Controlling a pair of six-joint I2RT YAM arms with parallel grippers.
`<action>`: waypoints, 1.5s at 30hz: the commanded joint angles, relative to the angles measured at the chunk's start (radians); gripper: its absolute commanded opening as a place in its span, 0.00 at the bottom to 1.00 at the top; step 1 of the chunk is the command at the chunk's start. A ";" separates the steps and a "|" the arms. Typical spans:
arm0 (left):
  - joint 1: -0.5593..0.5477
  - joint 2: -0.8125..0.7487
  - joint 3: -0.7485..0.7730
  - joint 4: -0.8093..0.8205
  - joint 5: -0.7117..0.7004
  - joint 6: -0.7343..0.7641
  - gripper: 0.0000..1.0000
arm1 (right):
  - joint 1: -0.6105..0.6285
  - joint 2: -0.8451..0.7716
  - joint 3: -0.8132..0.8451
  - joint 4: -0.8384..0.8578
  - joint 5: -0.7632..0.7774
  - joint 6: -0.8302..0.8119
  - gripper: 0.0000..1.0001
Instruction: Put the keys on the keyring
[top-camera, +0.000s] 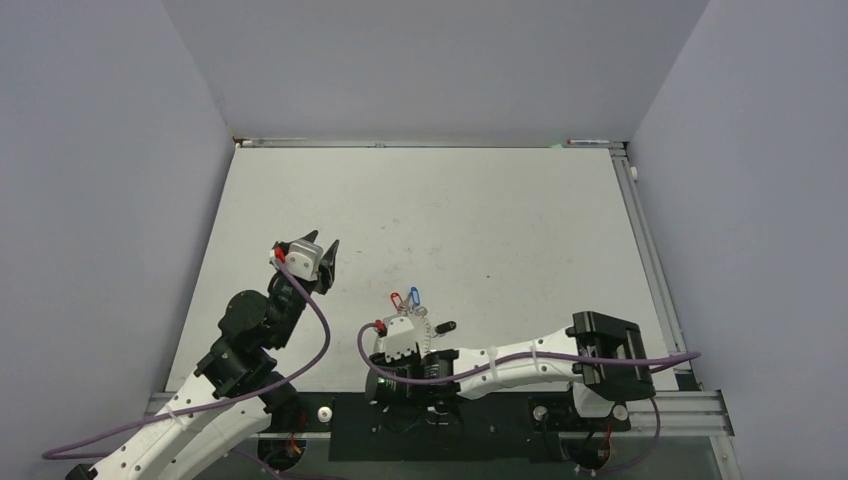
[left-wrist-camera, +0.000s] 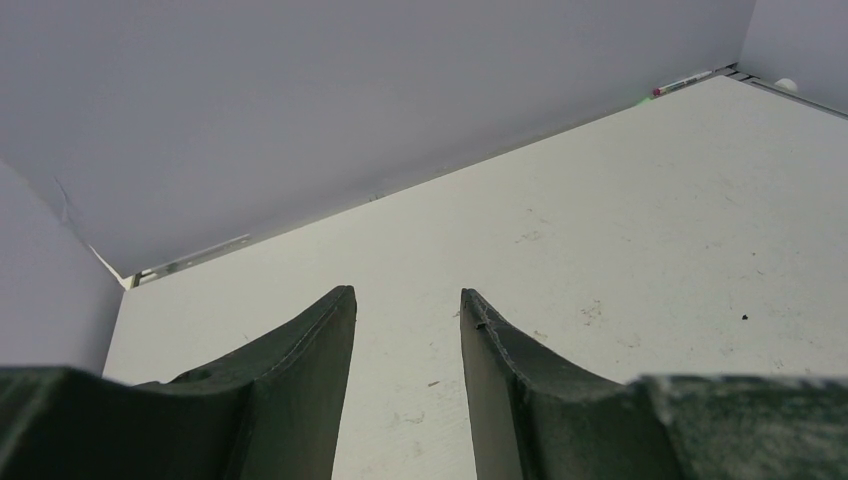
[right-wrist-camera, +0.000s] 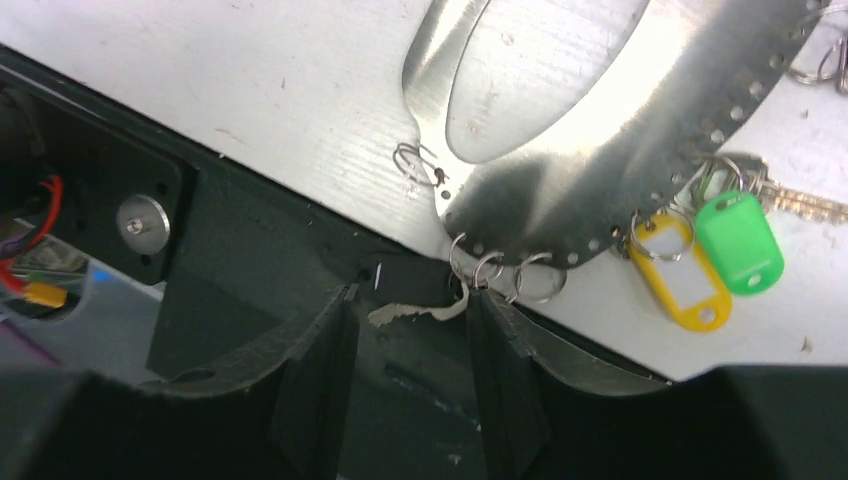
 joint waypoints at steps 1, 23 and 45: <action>0.006 0.000 0.021 0.020 0.005 -0.002 0.40 | 0.039 -0.053 -0.058 -0.024 0.030 0.146 0.46; 0.006 -0.011 0.023 0.018 0.032 -0.010 0.40 | 0.041 0.085 -0.043 0.091 0.080 0.371 0.66; 0.006 -0.008 0.021 0.016 0.043 -0.012 0.40 | 0.008 0.183 0.063 -0.089 0.146 0.307 0.36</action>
